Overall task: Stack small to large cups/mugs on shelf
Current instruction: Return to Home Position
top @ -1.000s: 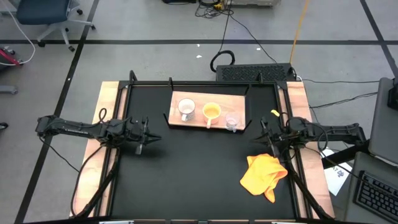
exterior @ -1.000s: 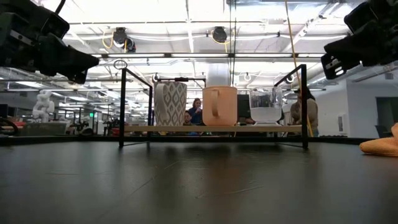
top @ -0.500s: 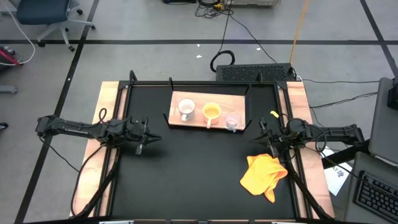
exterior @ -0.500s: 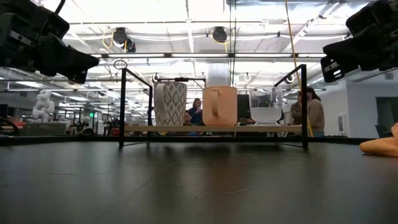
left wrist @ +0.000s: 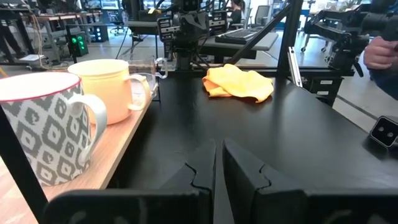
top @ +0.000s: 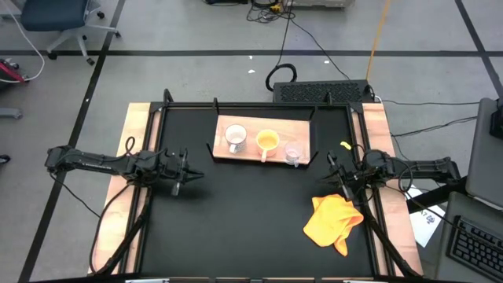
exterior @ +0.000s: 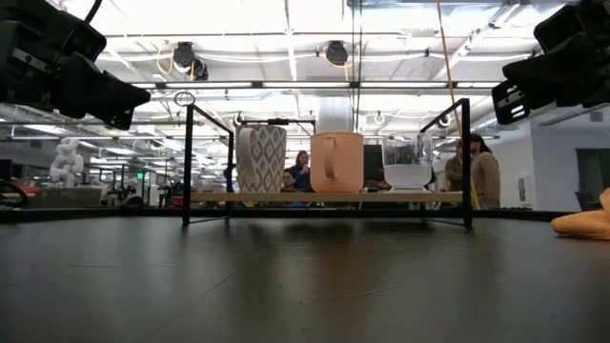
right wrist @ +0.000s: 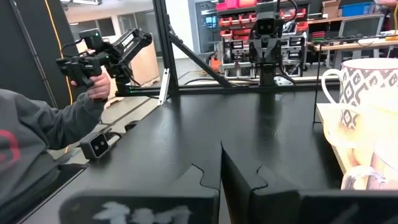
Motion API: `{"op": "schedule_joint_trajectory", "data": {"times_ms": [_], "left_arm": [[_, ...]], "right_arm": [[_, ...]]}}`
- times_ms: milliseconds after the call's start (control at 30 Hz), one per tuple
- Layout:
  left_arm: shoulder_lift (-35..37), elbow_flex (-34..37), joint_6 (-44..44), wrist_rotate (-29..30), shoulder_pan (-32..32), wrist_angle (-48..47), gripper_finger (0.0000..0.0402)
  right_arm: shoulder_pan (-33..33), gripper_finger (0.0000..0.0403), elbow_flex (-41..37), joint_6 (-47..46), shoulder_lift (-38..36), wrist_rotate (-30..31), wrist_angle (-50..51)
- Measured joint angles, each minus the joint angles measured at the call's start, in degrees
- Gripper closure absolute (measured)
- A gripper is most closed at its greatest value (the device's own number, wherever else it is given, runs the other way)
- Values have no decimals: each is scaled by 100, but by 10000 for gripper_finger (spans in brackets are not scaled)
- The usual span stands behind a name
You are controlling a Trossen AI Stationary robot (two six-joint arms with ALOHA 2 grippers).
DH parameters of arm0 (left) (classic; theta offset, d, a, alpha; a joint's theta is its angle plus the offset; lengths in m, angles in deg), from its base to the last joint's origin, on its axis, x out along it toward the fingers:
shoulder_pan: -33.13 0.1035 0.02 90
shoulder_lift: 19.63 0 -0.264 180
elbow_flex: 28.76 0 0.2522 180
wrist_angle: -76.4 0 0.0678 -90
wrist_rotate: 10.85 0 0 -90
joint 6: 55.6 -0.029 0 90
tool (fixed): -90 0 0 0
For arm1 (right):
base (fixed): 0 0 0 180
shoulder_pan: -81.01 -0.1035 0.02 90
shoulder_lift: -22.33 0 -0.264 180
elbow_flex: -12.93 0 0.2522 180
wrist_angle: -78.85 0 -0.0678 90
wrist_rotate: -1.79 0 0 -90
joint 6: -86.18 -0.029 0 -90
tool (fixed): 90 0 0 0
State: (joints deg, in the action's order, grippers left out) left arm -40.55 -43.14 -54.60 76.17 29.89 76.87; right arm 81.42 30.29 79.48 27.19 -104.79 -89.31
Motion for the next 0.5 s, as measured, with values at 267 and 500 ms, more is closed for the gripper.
{"op": "schedule_joint_trajectory", "data": {"times_ms": [267, 500], "left_arm": [[0, 0, 26, -3, -1, -64, 369], [1, 0, 28, 90, -6, -51, 369]], "right_arm": [[0, 403, 0, 4, 0, -2, 27], [0, 403, 0, 7, 0, -2, 36]]}}
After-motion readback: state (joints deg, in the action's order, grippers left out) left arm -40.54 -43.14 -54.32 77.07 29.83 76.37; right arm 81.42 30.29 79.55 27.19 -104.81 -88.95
